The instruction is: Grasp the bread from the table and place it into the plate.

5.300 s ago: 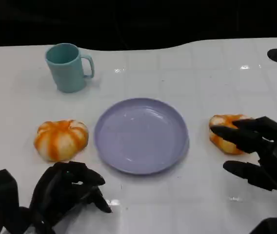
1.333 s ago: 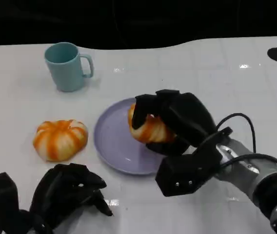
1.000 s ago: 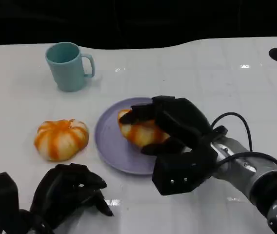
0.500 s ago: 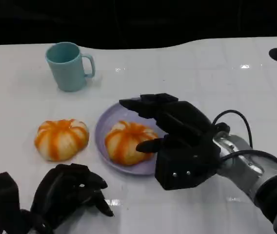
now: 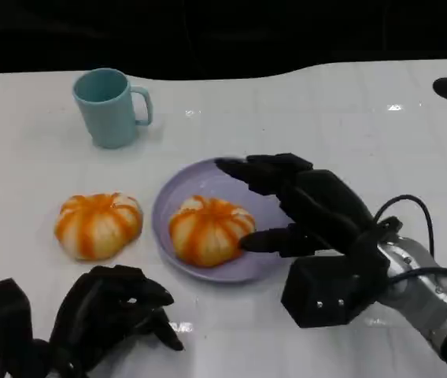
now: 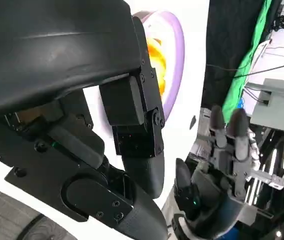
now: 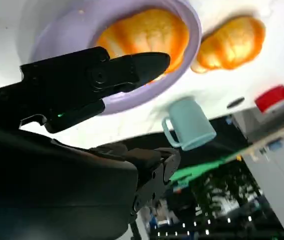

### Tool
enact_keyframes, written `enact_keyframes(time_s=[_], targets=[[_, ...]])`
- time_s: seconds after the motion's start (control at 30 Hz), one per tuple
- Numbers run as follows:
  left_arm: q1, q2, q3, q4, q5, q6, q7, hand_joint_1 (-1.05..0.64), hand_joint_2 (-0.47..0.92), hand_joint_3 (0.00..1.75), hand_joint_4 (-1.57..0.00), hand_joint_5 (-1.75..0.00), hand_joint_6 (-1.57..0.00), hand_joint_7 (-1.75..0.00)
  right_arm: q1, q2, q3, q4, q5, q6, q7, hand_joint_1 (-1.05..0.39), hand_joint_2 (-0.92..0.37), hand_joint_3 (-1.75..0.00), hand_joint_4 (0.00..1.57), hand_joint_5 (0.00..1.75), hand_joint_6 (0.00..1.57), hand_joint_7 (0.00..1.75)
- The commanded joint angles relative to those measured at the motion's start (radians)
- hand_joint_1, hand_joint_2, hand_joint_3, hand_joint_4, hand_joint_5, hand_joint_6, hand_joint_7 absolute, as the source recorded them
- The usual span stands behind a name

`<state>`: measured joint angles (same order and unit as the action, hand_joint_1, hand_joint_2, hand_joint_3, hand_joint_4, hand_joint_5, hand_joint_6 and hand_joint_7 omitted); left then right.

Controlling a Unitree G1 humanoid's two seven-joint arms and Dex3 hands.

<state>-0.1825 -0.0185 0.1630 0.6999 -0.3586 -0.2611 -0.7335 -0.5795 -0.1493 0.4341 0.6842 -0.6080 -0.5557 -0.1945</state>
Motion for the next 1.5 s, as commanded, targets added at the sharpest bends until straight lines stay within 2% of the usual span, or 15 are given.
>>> enact_keyframes(time_s=[0.03, 0.2, 0.33, 0.5, 0.67, 0.7, 0.73, 0.77, 0.83, 1.03, 1.17, 1.33, 1.5], targets=[[-0.006, 0.01, 0.007, 0.009, 0.001, -0.014, 0.007, -1.05, 0.72, 0.0, -1.57, -0.59, -1.57, -0.2, 0.053, -0.041, -0.039, -0.035, 0.0, -0.066, -0.094, -0.46, -0.92, -0.03, 0.36, 0.51, 0.52, 0.14], [-0.011, 0.008, 0.007, 0.016, 0.003, -0.013, 0.013, -1.05, 0.71, 0.0, -1.57, -0.59, -1.57, -0.2, 0.104, -0.07, -0.062, -0.072, -0.006, -0.128, -0.162, -0.3, -0.91, -0.01, 0.45, 0.77, 0.71, 0.23], [-0.013, 0.005, 0.004, 0.015, 0.006, -0.013, 0.018, -1.05, 0.71, 0.0, -1.57, -0.6, -1.57, -0.21, 0.138, -0.099, -0.08, -0.099, -0.011, -0.16, -0.185, -0.17, -0.9, -0.01, 0.6, 1.0, 0.85, 0.35], [-0.013, 0.001, 0.001, 0.014, 0.009, -0.018, 0.021, -1.05, 0.72, 0.0, -1.57, -0.6, -1.57, -0.21, 0.186, -0.142, -0.111, -0.123, 0.013, -0.214, -0.181, -0.13, -0.91, -0.02, 0.74, 1.14, 0.96, 0.46], [-0.013, 0.002, -0.004, 0.014, 0.014, -0.021, 0.027, -1.05, 0.72, 0.0, -1.57, -0.6, -1.57, -0.21, 0.245, -0.176, -0.142, -0.165, 0.026, -0.233, -0.161, -0.08, -0.9, -0.05, 0.82, 1.39, 0.99, 0.64], [-0.014, 0.002, -0.004, 0.014, 0.014, -0.021, 0.026, -1.05, 0.72, 0.0, -1.57, -0.6, -1.57, -0.21, 0.253, -0.18, -0.145, -0.173, 0.025, -0.232, -0.159, -0.07, -0.88, -0.1, 0.82, 1.42, 0.97, 0.69], [-0.015, 0.001, -0.003, 0.015, 0.012, -0.02, 0.026, -1.05, 0.72, 0.0, -1.57, -0.6, -1.57, -0.21, 0.266, -0.188, -0.149, -0.186, 0.024, -0.23, -0.155, -0.07, -0.79, -0.29, 0.82, 1.44, 0.95, 0.74], [-0.015, 0.0, -0.003, 0.014, 0.011, -0.018, 0.027, -1.05, 0.72, 0.0, -1.57, -0.6, -1.57, -0.21, 0.279, -0.194, -0.153, -0.198, 0.026, -0.228, -0.148, -0.07, -0.62, -0.62, 0.83, 1.47, 0.94, 0.8], [-0.015, -0.002, -0.003, 0.011, 0.01, -0.014, 0.029, -1.05, 0.72, 0.0, -1.57, -0.6, -1.57, -0.21, 0.306, -0.206, -0.162, -0.225, 0.027, -0.217, -0.127, -0.08, -0.5, -0.84, 0.83, 1.48, 0.93, 0.84], [-0.016, -0.002, -0.007, 0.015, 0.017, -0.027, 0.033, -1.05, 0.72, 0.0, -1.57, -0.6, -1.57, -0.21, 0.397, -0.241, -0.189, -0.304, 0.077, -0.194, -0.036, -0.09, -0.45, -1.0, 0.81, 1.54, 0.89, 0.97], [-0.017, -0.004, -0.007, 0.013, 0.014, -0.018, 0.035, -1.05, 0.72, 0.0, -1.57, -0.59, -1.57, -0.21, 0.458, -0.261, -0.205, -0.386, 0.102, -0.156, 0.045, -0.13, -0.39, -1.23, 0.82, 1.61, 0.84, 1.16], [-0.021, -0.004, -0.007, 0.012, 0.012, -0.008, 0.036, -1.05, 0.71, 0.0, -1.57, -0.59, -1.57, -0.21, 0.521, -0.273, -0.224, -0.457, 0.106, -0.137, 0.084, -0.14, -0.37, -1.26, 0.9, 1.67, 0.88, 1.22], [-0.025, 0.001, -0.004, 0.02, 0.008, -0.008, 0.023, -1.05, 0.71, 0.0, -1.57, -0.58, -1.57, -0.2, 0.554, -0.253, -0.233, -0.459, 0.092, -0.129, 0.074, -0.15, -0.34, -1.27, 0.87, 1.74, 0.85, 1.33]])
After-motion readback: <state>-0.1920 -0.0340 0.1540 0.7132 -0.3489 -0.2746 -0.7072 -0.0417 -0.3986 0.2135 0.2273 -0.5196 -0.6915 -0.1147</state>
